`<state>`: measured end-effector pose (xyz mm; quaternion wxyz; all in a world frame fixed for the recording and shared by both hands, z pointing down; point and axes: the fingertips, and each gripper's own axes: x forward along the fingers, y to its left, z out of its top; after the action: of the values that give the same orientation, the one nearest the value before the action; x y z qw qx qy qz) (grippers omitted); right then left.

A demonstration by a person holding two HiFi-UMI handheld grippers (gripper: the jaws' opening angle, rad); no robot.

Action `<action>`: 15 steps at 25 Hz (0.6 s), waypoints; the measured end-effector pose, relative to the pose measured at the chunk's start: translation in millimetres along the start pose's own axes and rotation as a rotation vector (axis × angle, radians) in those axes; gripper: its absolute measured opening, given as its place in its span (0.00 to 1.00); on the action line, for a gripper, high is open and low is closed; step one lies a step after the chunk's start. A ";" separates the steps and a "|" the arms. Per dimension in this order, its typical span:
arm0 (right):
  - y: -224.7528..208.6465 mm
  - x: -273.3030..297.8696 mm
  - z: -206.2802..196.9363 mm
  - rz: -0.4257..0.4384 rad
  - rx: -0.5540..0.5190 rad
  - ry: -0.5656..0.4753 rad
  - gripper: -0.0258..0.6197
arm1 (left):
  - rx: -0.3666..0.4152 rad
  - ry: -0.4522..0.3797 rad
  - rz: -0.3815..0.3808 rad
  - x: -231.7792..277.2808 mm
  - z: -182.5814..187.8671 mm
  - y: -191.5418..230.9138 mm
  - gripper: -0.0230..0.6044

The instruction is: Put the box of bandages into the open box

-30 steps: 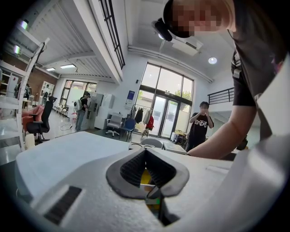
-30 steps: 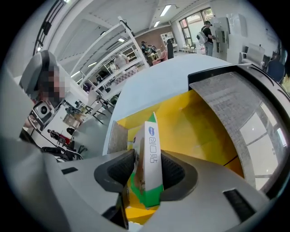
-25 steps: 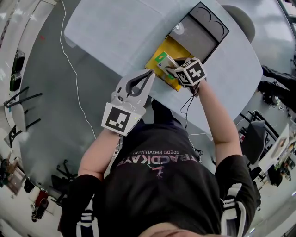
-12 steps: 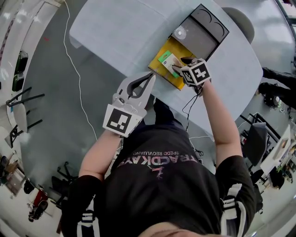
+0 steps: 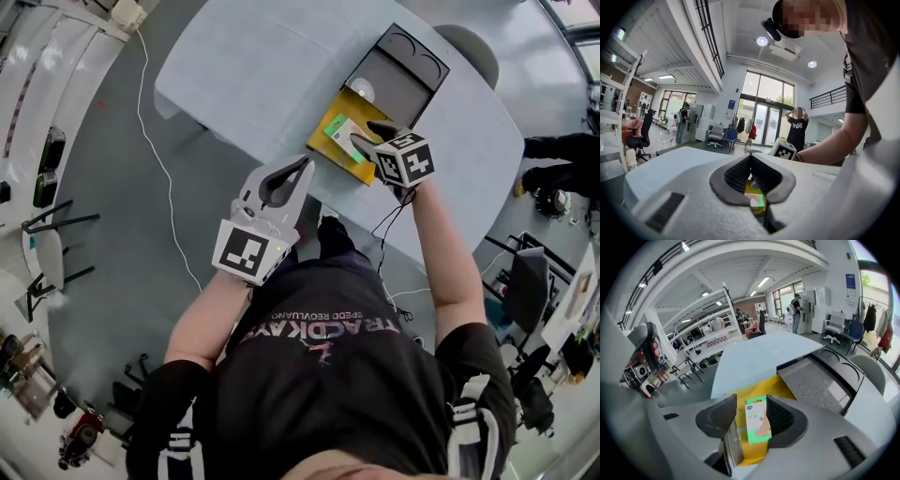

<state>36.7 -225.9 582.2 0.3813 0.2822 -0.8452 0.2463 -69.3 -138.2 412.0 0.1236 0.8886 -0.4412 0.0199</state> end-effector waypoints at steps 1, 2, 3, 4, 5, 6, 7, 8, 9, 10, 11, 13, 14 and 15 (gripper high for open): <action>5.0 -9.4 8.9 -0.009 0.008 -0.043 0.35 | 0.005 -0.005 -0.004 -4.1 4.3 -1.0 0.06; 9.1 -19.4 19.0 -0.021 0.016 -0.091 0.35 | 0.014 -0.011 -0.010 -7.2 8.9 -1.2 0.06; 12.6 -30.1 29.6 -0.035 0.025 -0.143 0.33 | 0.024 -0.018 -0.017 -9.7 13.5 -0.9 0.06; 16.2 -41.3 39.7 -0.050 0.033 -0.196 0.32 | 0.034 -0.027 -0.022 -12.3 18.3 -0.2 0.06; 20.4 -53.1 48.9 -0.065 0.042 -0.249 0.29 | 0.044 -0.037 -0.026 -15.5 23.2 0.6 0.06; 25.0 -65.5 57.2 -0.081 0.050 -0.303 0.26 | 0.052 -0.046 -0.028 -19.3 28.3 1.4 0.06; 29.8 -78.2 64.9 -0.099 0.057 -0.356 0.23 | 0.058 -0.055 -0.031 -23.5 33.2 2.2 0.06; 34.6 -91.2 72.1 -0.117 0.063 -0.406 0.18 | 0.061 -0.065 -0.038 -27.8 37.6 2.5 0.06; 39.3 -104.1 78.5 -0.137 0.068 -0.454 0.16 | 0.063 -0.076 -0.047 -31.8 41.8 3.1 0.06; 44.0 -116.6 84.1 -0.158 0.072 -0.497 0.13 | 0.063 -0.085 -0.053 -35.6 46.0 4.1 0.06; 49.0 -128.7 88.8 -0.177 0.078 -0.536 0.11 | 0.062 -0.092 -0.058 -39.4 50.4 5.5 0.06; 60.5 -151.8 95.5 -0.212 0.092 -0.606 0.10 | 0.055 -0.102 -0.070 -47.1 59.1 7.4 0.06; 66.9 -163.1 97.4 -0.229 0.099 -0.637 0.09 | 0.052 -0.106 -0.078 -51.0 63.5 7.4 0.06; 73.2 -174.3 98.6 -0.247 0.105 -0.665 0.08 | 0.054 -0.111 -0.090 -54.4 68.2 6.6 0.06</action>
<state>34.0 -185.0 372.9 0.0973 0.4663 -0.8687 0.1359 -112.8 -115.8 339.4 0.0756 0.9103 -0.4063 -0.0230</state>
